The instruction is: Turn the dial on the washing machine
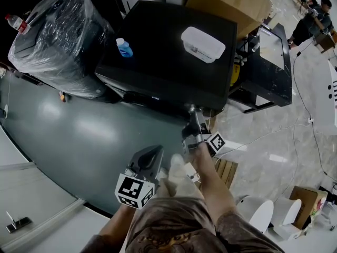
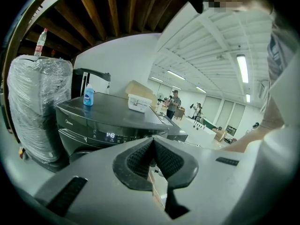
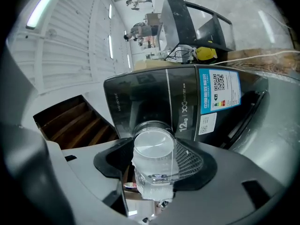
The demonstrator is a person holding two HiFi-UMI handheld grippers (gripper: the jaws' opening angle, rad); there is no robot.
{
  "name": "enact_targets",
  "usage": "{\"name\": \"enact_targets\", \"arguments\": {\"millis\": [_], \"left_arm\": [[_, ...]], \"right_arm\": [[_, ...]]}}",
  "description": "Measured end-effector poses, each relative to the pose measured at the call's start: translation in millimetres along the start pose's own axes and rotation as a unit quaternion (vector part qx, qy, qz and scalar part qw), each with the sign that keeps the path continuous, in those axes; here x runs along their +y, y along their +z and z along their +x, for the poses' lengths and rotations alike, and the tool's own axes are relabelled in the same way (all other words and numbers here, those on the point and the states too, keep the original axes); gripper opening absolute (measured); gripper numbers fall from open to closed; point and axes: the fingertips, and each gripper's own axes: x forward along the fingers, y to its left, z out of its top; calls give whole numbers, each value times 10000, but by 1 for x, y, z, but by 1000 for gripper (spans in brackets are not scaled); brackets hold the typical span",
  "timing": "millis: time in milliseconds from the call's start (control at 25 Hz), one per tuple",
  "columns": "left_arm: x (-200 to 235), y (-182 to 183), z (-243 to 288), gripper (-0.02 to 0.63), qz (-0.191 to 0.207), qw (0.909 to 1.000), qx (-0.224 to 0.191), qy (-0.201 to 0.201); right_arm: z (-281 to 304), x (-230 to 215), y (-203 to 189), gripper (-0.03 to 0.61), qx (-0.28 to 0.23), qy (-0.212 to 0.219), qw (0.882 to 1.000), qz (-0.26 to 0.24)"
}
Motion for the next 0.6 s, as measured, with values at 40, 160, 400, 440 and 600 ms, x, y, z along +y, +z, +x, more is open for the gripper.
{"name": "enact_targets", "arguments": {"millis": [40,160,400,440,600], "left_arm": [[0,0,0,-2,-2,10000,2,3],[1,0,-1,-2,-7,10000,4,1],[-2,1,-3,-2,-3,10000,-60,-54],[-3,2,-4,-3,0,10000,-77,-62],[-6,6,-5,-2,19,9999,-135,-77]], "right_arm": [[-1,-1,2,267,23,-63,9999,-135],[-6,3,5,268,153,-407,9957,-821],[-10,22,-4,270,871,-1072,9386,-3161],[-11,21,-4,270,947,-1281,9186,-3616],[-13,18,-9,270,1213,-1847,8513,-4758]]}}
